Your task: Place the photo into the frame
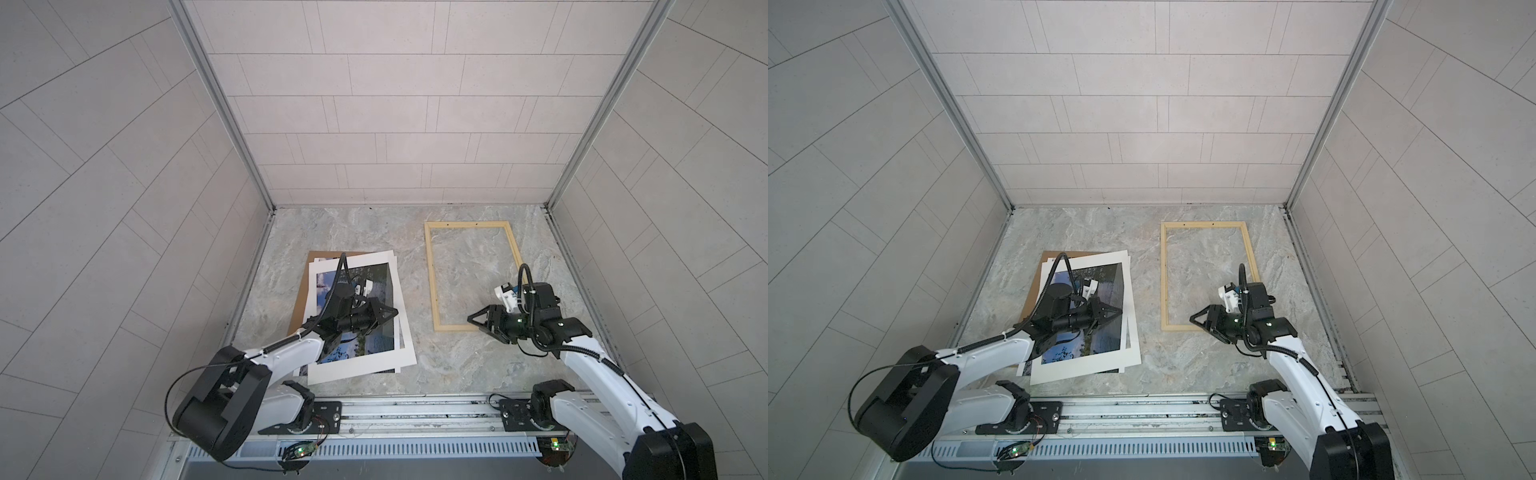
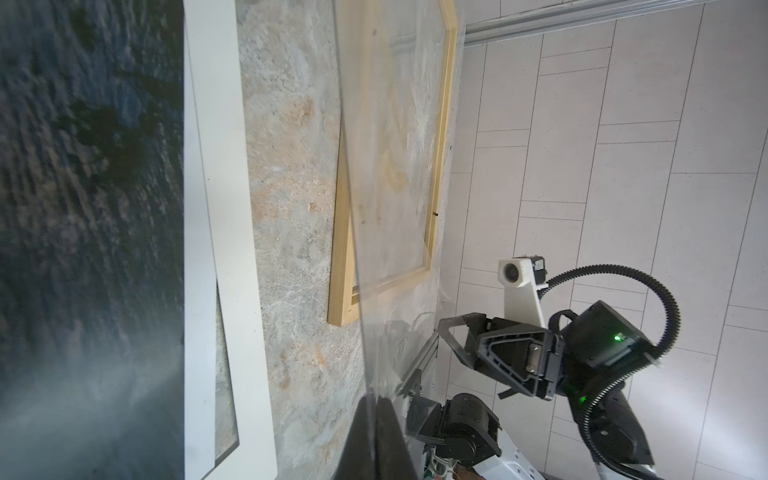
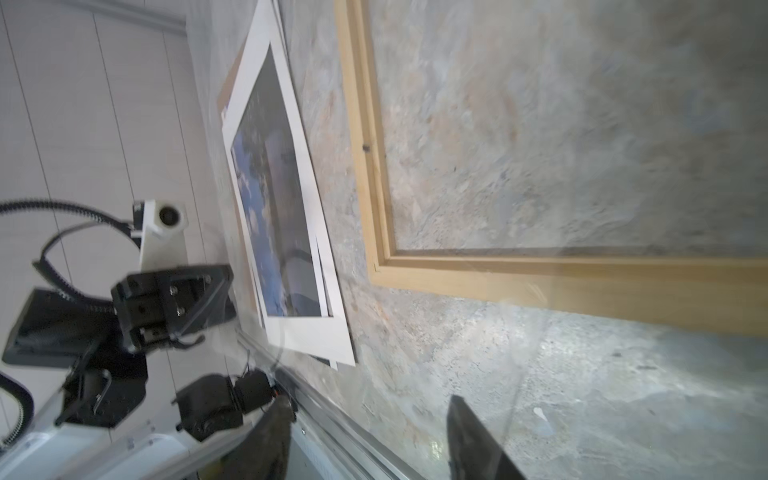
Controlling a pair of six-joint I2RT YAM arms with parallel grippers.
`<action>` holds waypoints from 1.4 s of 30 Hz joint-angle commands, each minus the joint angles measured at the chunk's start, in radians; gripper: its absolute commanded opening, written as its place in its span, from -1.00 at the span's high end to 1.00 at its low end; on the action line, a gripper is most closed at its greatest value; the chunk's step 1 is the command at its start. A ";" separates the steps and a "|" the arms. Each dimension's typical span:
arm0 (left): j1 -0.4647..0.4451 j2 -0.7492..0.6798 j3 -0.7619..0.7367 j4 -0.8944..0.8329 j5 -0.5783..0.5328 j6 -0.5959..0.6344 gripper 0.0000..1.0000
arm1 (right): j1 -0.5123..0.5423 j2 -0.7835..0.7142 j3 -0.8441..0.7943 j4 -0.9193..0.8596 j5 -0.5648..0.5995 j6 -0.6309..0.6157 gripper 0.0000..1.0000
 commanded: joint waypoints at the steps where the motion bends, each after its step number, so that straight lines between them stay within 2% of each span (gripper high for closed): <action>1: -0.005 -0.103 0.070 -0.169 -0.074 0.121 1.00 | 0.000 -0.038 0.092 -0.110 0.270 -0.090 -0.44; 5: -0.005 -0.176 0.107 -0.272 -0.129 0.171 1.00 | -0.001 0.055 0.160 -0.042 0.444 -0.105 -0.48; 10: -0.005 -0.202 0.163 -0.322 -0.140 0.190 1.00 | -0.016 0.229 0.285 0.004 0.767 -0.251 -0.65; 13: -0.005 -0.218 0.218 -0.387 -0.141 0.199 1.00 | -0.081 0.393 0.356 0.057 0.816 -0.288 -0.67; 16: -0.012 -0.228 0.269 -0.465 -0.141 0.238 1.00 | -0.145 0.571 0.446 0.084 0.820 -0.281 -0.67; 19: -0.039 -0.239 0.304 -0.540 -0.169 0.279 1.00 | -0.177 0.716 0.572 0.032 0.833 -0.294 -0.67; 24: -0.056 -0.269 0.281 -0.507 -0.167 0.255 1.00 | -0.207 0.881 0.713 -0.047 0.817 -0.335 -0.68; 35: -0.057 -0.283 0.332 -0.558 -0.149 0.275 1.00 | -0.293 1.073 0.830 -0.115 0.643 -0.383 -0.64; 42: -0.046 -0.339 0.395 -0.638 -0.234 0.289 1.00 | -0.296 1.136 0.830 -0.118 0.573 -0.392 -0.60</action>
